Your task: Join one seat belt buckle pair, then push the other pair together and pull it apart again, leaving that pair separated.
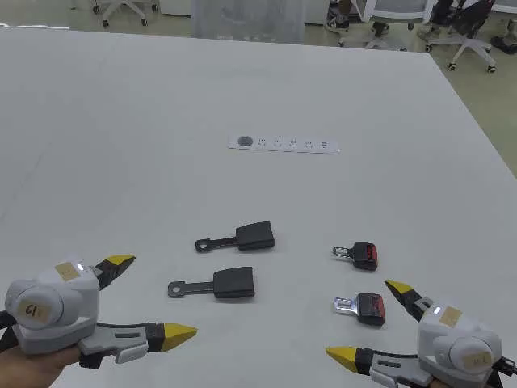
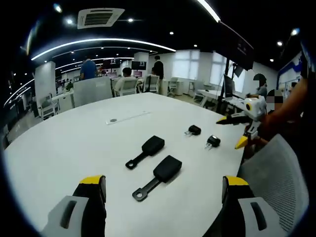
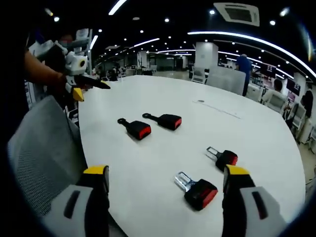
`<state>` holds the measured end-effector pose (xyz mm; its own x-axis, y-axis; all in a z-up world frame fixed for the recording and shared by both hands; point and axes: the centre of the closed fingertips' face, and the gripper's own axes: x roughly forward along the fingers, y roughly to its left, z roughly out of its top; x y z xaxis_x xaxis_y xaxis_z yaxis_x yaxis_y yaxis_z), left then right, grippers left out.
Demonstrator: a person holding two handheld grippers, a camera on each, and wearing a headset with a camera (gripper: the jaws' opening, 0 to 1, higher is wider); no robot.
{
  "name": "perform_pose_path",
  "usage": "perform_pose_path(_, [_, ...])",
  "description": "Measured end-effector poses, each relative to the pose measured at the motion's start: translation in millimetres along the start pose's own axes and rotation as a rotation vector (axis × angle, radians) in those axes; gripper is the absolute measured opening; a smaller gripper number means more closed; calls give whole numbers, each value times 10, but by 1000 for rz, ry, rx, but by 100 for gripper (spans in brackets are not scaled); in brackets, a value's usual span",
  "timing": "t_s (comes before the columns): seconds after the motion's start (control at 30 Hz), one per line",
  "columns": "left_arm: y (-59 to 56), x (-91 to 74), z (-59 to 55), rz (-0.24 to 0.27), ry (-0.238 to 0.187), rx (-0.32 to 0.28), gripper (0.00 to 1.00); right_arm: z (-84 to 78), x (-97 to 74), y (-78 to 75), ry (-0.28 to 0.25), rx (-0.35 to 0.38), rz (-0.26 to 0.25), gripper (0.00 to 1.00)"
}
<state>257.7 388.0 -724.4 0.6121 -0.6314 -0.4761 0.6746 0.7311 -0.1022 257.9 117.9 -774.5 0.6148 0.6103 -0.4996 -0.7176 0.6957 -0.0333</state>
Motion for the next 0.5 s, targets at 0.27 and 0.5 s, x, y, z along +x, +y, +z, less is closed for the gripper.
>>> perform_pose_path(0.27, [-19,3,-27,-5,10,8,100,-29,8,25,9,-4,9,96])
perform_pose_path(0.5, [-2,2,-38,1,13,5,100,-61,-8,17,18,-3,11,96])
